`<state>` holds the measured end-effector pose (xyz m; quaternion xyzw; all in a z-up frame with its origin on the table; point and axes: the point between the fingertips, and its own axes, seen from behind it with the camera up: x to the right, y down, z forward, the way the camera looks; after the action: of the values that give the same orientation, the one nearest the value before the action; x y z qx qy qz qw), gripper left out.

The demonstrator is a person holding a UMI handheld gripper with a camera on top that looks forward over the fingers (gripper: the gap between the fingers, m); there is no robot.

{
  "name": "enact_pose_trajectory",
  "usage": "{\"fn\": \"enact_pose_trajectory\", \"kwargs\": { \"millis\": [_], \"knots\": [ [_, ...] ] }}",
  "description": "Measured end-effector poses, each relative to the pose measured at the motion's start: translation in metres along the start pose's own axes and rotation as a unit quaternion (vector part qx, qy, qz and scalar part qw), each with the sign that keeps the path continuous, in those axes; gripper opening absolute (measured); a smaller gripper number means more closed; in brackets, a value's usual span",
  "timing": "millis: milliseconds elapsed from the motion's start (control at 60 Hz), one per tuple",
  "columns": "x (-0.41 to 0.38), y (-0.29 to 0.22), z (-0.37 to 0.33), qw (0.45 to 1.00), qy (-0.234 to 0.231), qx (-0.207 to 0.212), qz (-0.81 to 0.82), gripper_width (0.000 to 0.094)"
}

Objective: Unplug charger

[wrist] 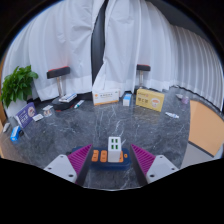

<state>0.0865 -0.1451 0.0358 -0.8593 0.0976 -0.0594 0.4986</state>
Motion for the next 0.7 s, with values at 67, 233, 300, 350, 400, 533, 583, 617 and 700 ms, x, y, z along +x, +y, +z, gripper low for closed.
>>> {"fn": "enact_pose_trajectory", "kwargs": {
  "millis": [67, 233, 300, 350, 400, 533, 583, 617, 700],
  "knots": [
    [-0.001, 0.0, 0.017, 1.0, 0.0, -0.001, 0.0, 0.0557],
    [0.003, 0.006, 0.03, 1.0, -0.001, -0.004, 0.005, 0.0145],
    [0.003, 0.005, 0.03, 1.0, -0.007, -0.007, -0.004, 0.0105],
    [0.002, 0.004, 0.029, 1.0, -0.011, -0.013, -0.007, 0.01],
    [-0.001, -0.021, 0.015, 1.0, -0.024, 0.004, -0.007, 0.009],
    [0.013, -0.17, -0.066, 0.985, -0.038, 0.166, -0.025, 0.0089],
    [0.023, -0.192, -0.071, 0.984, -0.041, 0.175, -0.014, 0.0088],
    [0.033, -0.192, -0.07, 0.985, -0.04, 0.17, -0.006, 0.0088],
    [0.069, -0.162, -0.046, 0.991, -0.024, 0.133, 0.011, 0.0091]
  ]
}}
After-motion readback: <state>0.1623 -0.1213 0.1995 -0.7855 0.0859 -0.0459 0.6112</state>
